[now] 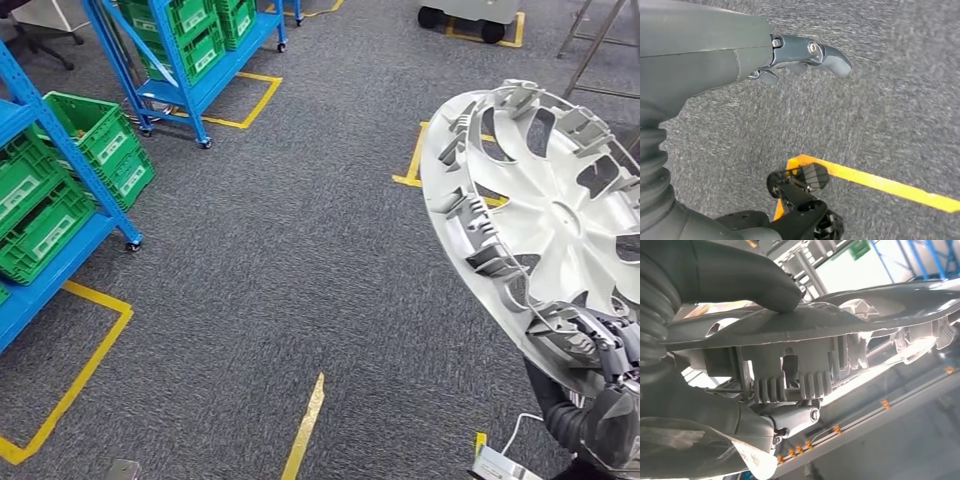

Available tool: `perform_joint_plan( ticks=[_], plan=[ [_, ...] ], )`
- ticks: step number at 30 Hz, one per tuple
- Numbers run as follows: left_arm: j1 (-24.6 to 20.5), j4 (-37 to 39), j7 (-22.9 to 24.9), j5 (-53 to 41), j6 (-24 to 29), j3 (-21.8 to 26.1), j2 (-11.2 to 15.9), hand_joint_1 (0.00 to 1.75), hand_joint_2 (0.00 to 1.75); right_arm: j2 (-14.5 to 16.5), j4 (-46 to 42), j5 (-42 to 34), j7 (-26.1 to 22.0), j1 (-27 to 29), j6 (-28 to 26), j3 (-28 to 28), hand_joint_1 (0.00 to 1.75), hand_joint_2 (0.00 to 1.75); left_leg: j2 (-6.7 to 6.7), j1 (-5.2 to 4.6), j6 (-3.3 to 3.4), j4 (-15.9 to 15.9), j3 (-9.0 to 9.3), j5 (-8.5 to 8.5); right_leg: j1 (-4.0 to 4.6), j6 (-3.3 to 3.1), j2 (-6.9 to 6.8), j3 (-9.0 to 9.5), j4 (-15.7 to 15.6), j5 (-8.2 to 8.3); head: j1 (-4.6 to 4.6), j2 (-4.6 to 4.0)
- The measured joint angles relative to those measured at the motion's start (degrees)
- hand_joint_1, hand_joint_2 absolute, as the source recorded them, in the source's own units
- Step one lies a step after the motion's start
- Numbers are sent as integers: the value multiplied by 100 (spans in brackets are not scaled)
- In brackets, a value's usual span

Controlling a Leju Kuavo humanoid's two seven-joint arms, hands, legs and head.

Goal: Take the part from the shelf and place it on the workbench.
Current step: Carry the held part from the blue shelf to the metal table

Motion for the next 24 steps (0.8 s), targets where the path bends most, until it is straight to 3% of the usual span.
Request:
perform_joint_plan(
  ticks=[2,4,5,6,8,9,10,12,14,15,16,18,20,21,22,24],
  plan=[
    [37,-15,3,-1,-10,7,-7,0,175,47,-2,27,-7,-14,5,-4,175,175,-311,19,-38,546,-226,-362,-9,-60,103,-19,-14,33,-4,-1],
    [94,-17,7,-12,-26,25,-15,0,175,91,-1,51,-5,-25,10,-5,175,175,-462,21,-31,1327,-575,-723,13,-97,233,-47,-12,51,-3,-1],
    [119,-17,10,-16,-31,35,-16,0,175,109,1,56,-4,-23,11,-5,175,175,-483,19,-18,1552,-679,-769,28,-108,305,-56,-11,59,-2,-1],
    [137,-18,11,-18,-34,43,-16,0,175,125,2,58,-4,-21,12,-6,175,175,-498,15,5,1564,-687,-693,42,-114,382,-60,-8,66,-2,0],
    [148,-23,13,-21,-36,52,-16,0,175,149,2,61,-3,-17,13,-7,175,175,-610,-6,86,953,-410,-264,61,-114,536,-53,-2,76,-2,0],
    [147,-31,13,-24,-37,57,-15,0,175,158,2,64,-2,-17,13,-8,175,175,-757,-15,142,554,-230,-68,69,-107,604,-54,4,83,2,-1],
    [148,-39,13,-30,-40,63,-17,0,175,165,2,72,0,-22,13,-8,175,175,-888,-20,184,219,-87,63,69,-94,670,-65,13,91,3,-1],
    [145,-60,15,-67,-63,85,-26,0,175,181,2,101,15,-22,13,-14,175,175,-1015,-29,221,-49,15,100,47,-37,798,-121,17,127,1,-1],
    [140,-89,17,-127,-102,105,-48,0,175,195,1,137,46,9,13,-31,175,175,-885,-24,221,-136,33,134,25,34,903,-188,14,164,-7,0],
    [133,-105,17,-159,-121,116,-60,0,175,201,-2,155,67,30,15,-44,175,175,-812,-13,230,-189,48,167,34,63,835,-237,66,126,1,-1],
    [125,-118,16,-192,-139,130,-76,0,175,204,-4,173,87,41,20,-61,175,175,-731,0,240,-242,61,198,46,90,696,-325,224,15,20,0],
    [120,-128,14,-256,-174,168,-103,0,175,211,-8,207,126,46,35,-92,175,175,-568,0,253,-287,72,222,47,145,341,-616,848,-355,54,0],
    [129,-129,13,-308,-204,195,-124,0,175,215,-8,230,174,55,58,-121,175,175,-389,-9,248,-280,69,215,5,205,197,-886,1483,-605,62,1],
    [126,-129,13,-331,-215,202,-131,0,175,216,-8,237,201,71,70,-137,175,175,-302,-8,239,-278,71,208,-18,231,163,-899,1552,-582,62,1],
    [113,-129,11,-348,-221,205,-138,0,175,217,-8,244,225,90,83,-157,175,175,-220,-4,225,-274,75,197,-42,255,129,-800,1402,-464,62,1],
    [69,-129,7,-379,-228,208,-143,0,175,219,-10,278,257,120,97,-191,175,175,-86,-9,172,-256,99,161,-63,298,-89,-352,631,-151,65,1]
  ],
)
